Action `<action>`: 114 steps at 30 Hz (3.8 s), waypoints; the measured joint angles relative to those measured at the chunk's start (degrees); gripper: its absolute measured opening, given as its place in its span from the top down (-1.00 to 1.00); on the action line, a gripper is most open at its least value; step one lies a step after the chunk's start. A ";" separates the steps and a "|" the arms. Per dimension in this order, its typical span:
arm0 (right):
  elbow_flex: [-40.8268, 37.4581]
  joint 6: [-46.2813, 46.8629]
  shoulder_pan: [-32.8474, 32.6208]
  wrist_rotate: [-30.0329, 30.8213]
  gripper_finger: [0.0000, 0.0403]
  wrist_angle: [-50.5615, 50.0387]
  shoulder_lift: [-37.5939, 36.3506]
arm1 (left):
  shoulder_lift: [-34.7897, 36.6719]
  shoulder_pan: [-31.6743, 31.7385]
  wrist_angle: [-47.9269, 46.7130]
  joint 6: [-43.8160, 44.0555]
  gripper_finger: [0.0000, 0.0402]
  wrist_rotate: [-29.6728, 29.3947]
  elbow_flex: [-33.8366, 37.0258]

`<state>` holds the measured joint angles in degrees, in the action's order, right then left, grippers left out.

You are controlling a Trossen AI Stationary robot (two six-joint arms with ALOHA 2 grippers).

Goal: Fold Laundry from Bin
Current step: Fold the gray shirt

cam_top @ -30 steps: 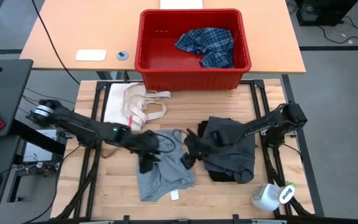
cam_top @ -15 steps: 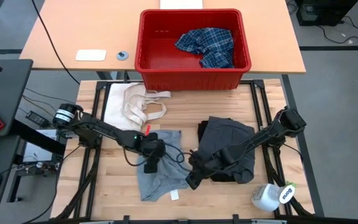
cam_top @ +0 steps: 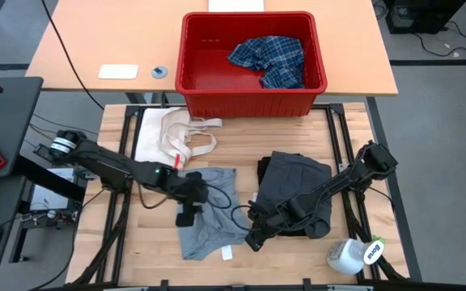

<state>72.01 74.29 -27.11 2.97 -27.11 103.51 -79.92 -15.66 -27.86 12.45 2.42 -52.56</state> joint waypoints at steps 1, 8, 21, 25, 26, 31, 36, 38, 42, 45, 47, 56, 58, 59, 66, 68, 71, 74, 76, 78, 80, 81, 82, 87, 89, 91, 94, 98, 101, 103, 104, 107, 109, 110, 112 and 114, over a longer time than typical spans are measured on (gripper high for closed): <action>0.00 -0.65 0.00 0.27 -0.14 0.07 -0.01 | 0.92 -0.37 0.66 0.28 0.22 0.46 0.00; 0.00 -9.76 -0.28 2.49 -0.14 0.53 -0.01 | 2.77 -8.33 -0.80 3.25 0.22 5.11 0.04; 0.00 -18.98 -0.71 10.59 -0.14 0.73 1.21 | -4.16 -30.73 1.16 -4.22 0.21 -19.54 0.00; -0.02 -19.01 0.04 9.53 -0.15 0.68 2.04 | -8.60 -31.86 1.05 -3.39 0.12 -18.10 0.02; -0.02 -19.02 0.19 9.03 -0.16 0.53 2.09 | -9.62 -32.21 0.87 -4.18 0.08 -17.69 0.02; -0.02 -18.75 0.66 7.59 -0.17 0.65 2.31 | -13.65 -34.09 1.79 -11.86 -0.07 -20.01 0.02; -0.02 -15.89 0.63 7.39 -0.17 0.96 2.31 | -17.98 -34.36 3.60 -13.07 -0.08 -20.67 0.02; -0.02 -14.80 0.63 7.36 -0.16 1.30 2.31 | -19.20 -34.36 4.31 -12.93 -0.05 -20.76 -0.11; -0.02 -13.95 0.63 6.89 -0.16 2.77 2.31 | -20.17 -34.38 4.88 -10.37 0.15 -20.61 -0.17; -0.02 -13.98 0.63 5.80 -0.16 3.50 2.31 | -19.35 -34.59 5.20 -8.97 0.45 -20.50 -0.06; -0.02 -14.06 0.63 5.66 -0.16 3.64 2.31 | -18.86 -34.55 5.78 -8.18 0.70 -20.43 0.02; -0.02 -28.26 0.17 1.20 -0.16 8.02 2.31 | -12.34 -34.56 5.68 4.03 0.96 -14.65 0.07; -0.02 -35.25 -0.79 0.56 -0.16 8.49 2.31 | -9.87 -34.56 5.42 7.18 0.97 -14.67 0.07; -0.02 -38.07 -1.27 0.45 -0.16 8.33 2.31 | -8.68 -34.54 5.31 8.74 0.97 -14.69 0.07; -0.40 -23.07 -0.63 5.66 -0.16 4.81 2.31 | -4.26 -34.27 4.80 21.54 0.98 -16.55 0.07; -1.65 -18.49 0.53 3.96 -0.17 6.18 2.31 | -4.17 -34.41 4.81 24.31 0.97 -17.25 0.07; -3.45 -12.27 1.77 1.46 -0.17 8.67 2.31 | -4.17 -34.45 4.95 27.01 0.97 -18.08 0.07; -5.06 -8.18 2.69 2.40 -0.15 6.44 2.32 | -4.17 -34.29 5.19 27.32 0.97 -18.23 0.07; -5.54 -8.31 2.94 4.30 -0.13 4.00 2.35 | -4.17 -34.28 5.85 27.61 0.97 -18.51 0.07; -6.09 -8.40 2.91 7.48 -0.10 3.01 2.35 | -4.17 -34.29 6.25 28.02 0.97 -19.01 0.07; -6.68 -8.93 2.80 9.51 -0.08 2.91 2.36 | -4.17 -34.28 7.09 28.04 0.97 -19.94 0.07; -6.71 -10.08 2.80 9.85 -0.07 3.40 2.37 | -4.17 -34.28 7.49 28.04 0.97 -20.78 0.07; -6.71 -11.42 2.80 10.28 -0.06 4.50 2.37 | -4.17 -34.23 7.72 28.03 0.97 -21.35 0.07; -6.67 -16.27 3.58 10.89 -0.03 7.95 2.35 | -4.17 -33.22 9.66 27.69 0.97 -22.27 0.04; -6.67 -18.91 3.67 10.90 -0.03 8.98 2.35 | -4.17 -32.84 10.08 27.22 0.97 -22.29 0.04; -6.67 -21.84 3.69 10.71 -0.03 9.67 3.20 | -4.15 -32.35 10.29 27.19 0.97 -22.29 0.04; -6.36 -26.14 3.61 7.80 -0.03 12.11 5.08 | -4.15 -31.96 10.34 27.20 0.97 -22.30 0.04; -1.44 -30.80 2.66 5.27 -0.03 12.39 9.31 | -4.15 -31.96 10.51 26.12 0.97 -22.27 0.03; 4.81 -35.13 2.21 6.32 -0.03 10.72 12.84 | -4.13 -31.69 10.40 25.43 0.97 -22.28 0.00; 9.84 -38.11 2.25 6.38 -0.03 9.86 15.60 | -4.13 -31.23 10.19 25.45 0.97 -22.30 0.00; 12.24 -39.49 2.31 6.15 -0.03 8.98 17.15 | -4.13 -30.96 10.44 25.46 0.97 -22.30 0.00; 20.54 -42.46 3.05 4.41 -0.03 4.81 21.22 | -4.13 -30.30 10.56 25.50 0.97 -22.30 0.00; 26.01 -43.29 3.60 2.76 -0.03 0.02 22.88 | -4.13 -30.04 10.56 25.68 0.97 -22.27 0.00; 28.55 -43.23 3.85 2.19 -0.03 -3.31 23.37 | -4.13 -30.03 10.52 25.68 0.97 -22.28 0.00; 32.54 -42.85 4.31 1.80 -0.03 -11.21 23.77 | -4.13 -30.16 10.55 25.72 0.97 -22.23 0.00; 35.00 -42.23 4.47 1.85 -0.03 -17.58 23.45 | -4.13 -30.30 10.44 25.71 0.97 -22.22 0.00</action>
<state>107.01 32.06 -22.64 4.81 -44.69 126.96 -84.05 -45.96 -17.42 38.16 -19.81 -52.56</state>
